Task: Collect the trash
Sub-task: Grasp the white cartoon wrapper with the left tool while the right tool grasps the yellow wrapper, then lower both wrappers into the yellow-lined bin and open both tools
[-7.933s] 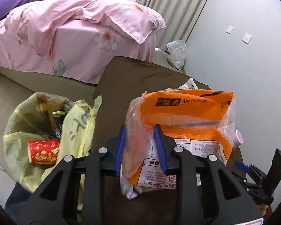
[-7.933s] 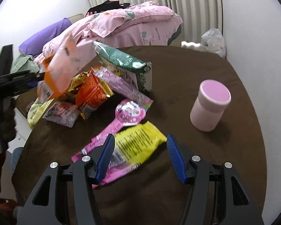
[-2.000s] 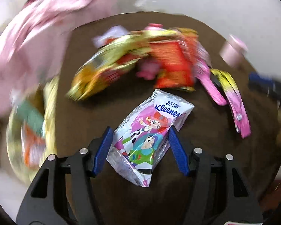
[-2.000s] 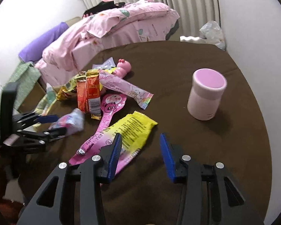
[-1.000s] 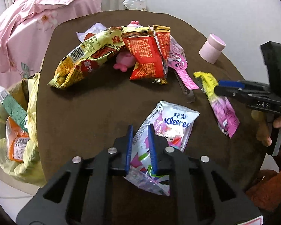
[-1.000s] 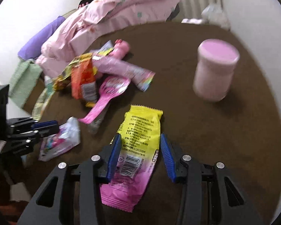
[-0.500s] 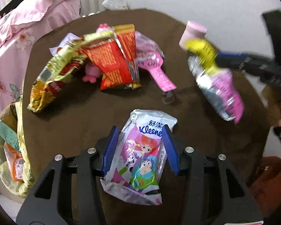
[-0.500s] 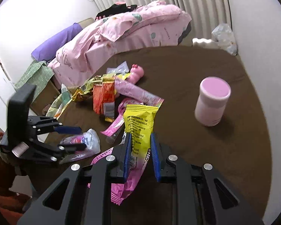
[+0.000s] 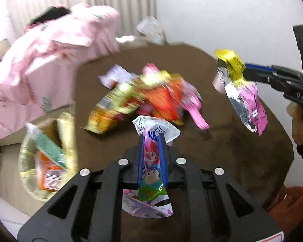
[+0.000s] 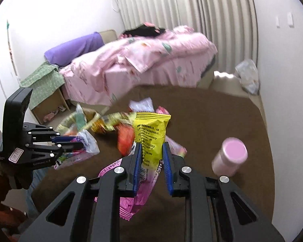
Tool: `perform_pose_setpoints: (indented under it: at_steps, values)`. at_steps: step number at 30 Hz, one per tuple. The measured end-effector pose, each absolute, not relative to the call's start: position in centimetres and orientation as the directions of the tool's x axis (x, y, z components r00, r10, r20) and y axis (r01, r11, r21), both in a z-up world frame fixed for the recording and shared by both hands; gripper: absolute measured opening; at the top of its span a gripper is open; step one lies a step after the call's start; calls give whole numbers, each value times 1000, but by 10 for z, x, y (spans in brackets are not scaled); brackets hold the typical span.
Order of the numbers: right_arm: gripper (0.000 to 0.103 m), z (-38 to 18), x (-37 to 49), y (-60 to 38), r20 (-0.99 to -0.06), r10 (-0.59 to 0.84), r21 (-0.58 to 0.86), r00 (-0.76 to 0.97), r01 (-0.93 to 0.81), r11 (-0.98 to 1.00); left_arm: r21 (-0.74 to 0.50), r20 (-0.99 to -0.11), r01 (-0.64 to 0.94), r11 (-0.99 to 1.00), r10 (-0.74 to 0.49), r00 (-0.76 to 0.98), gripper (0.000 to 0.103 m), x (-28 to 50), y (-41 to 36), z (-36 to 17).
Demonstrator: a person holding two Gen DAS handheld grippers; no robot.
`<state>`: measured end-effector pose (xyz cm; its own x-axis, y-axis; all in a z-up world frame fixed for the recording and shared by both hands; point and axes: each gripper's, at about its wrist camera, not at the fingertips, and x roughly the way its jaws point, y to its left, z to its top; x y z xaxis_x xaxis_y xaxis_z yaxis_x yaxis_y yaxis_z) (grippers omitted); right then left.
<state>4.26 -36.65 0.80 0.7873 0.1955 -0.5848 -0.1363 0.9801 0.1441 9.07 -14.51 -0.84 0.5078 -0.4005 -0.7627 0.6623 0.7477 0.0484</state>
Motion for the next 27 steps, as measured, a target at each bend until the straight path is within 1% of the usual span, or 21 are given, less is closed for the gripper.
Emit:
perform_pose_setpoints:
  at_steps: [3, 5, 8, 12, 17, 23, 27]
  values:
    - [21, 23, 56, -347, -555, 226, 133, 801, -183, 974, 25, -705, 599, 800, -411, 578, 13, 99, -115, 14]
    - [21, 30, 66, -331, -546, 242, 119, 802, -213, 970, -14, -667, 543, 840, -412, 621, 13, 108, -90, 25]
    - [21, 36, 86, -303, -548, 282, 96, 787, -276, 956, -125, -627, 462, 878, -430, 649, 13, 128, -48, 33]
    - [21, 37, 119, -261, -565, 320, 50, 761, -356, 933, -215, -604, 340, 915, -398, 691, 13, 151, 7, 32]
    - [21, 26, 166, -213, -595, 374, 56, 711, -428, 902, -291, -590, 228, 929, -361, 722, 13, 172, 64, 26]
    - [21, -4, 226, -140, -657, 429, 70, 620, -516, 854, -346, -584, 184, 920, -364, 725, 13, 191, 97, 15]
    - [21, -32, 261, -96, -706, 432, 72, 561, -551, 832, -383, -580, 179, 906, -387, 717, 13, 200, 103, 1]
